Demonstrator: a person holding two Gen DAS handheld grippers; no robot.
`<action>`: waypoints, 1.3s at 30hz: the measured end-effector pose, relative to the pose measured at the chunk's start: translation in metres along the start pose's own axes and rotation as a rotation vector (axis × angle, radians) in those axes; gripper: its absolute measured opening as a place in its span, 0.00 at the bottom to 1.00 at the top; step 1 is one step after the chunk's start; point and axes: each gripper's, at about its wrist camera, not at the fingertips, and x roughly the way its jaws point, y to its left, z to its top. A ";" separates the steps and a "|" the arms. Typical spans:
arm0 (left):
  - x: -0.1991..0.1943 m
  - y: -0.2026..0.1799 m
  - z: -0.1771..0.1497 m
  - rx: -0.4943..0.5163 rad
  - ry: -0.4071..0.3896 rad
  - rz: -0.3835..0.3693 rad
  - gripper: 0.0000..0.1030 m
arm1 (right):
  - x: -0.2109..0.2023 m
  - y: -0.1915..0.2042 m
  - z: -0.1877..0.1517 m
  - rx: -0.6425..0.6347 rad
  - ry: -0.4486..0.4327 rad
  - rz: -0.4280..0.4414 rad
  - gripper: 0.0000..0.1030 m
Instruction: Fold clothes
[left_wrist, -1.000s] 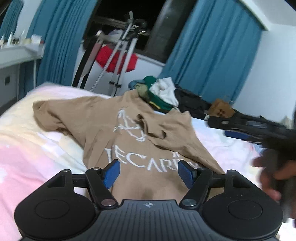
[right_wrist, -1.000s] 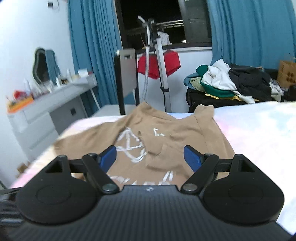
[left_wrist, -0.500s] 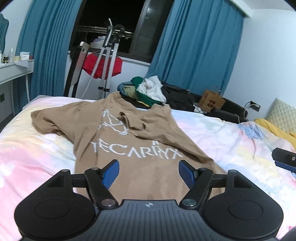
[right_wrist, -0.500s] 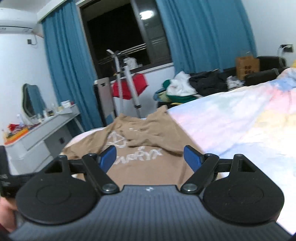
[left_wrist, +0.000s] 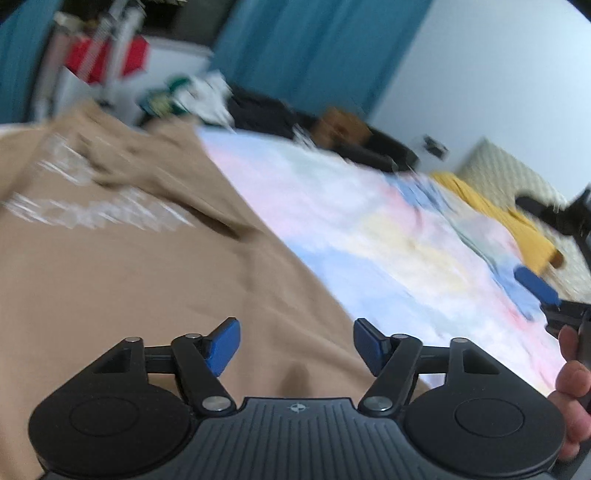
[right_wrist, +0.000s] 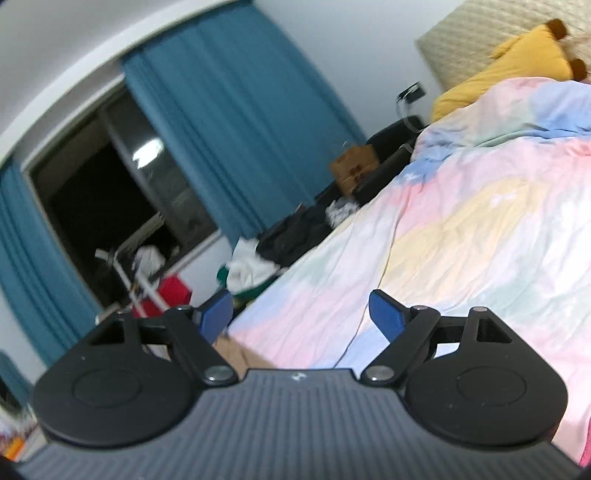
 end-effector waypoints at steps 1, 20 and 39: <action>0.014 -0.010 -0.001 0.005 0.027 -0.011 0.65 | -0.001 -0.005 0.000 0.013 -0.017 -0.007 0.81; 0.091 -0.049 -0.010 0.159 0.162 0.151 0.07 | 0.013 -0.013 -0.008 0.020 0.043 -0.020 0.81; -0.047 0.092 -0.007 -0.143 0.132 0.118 0.07 | 0.034 0.032 -0.032 -0.177 0.271 0.061 0.81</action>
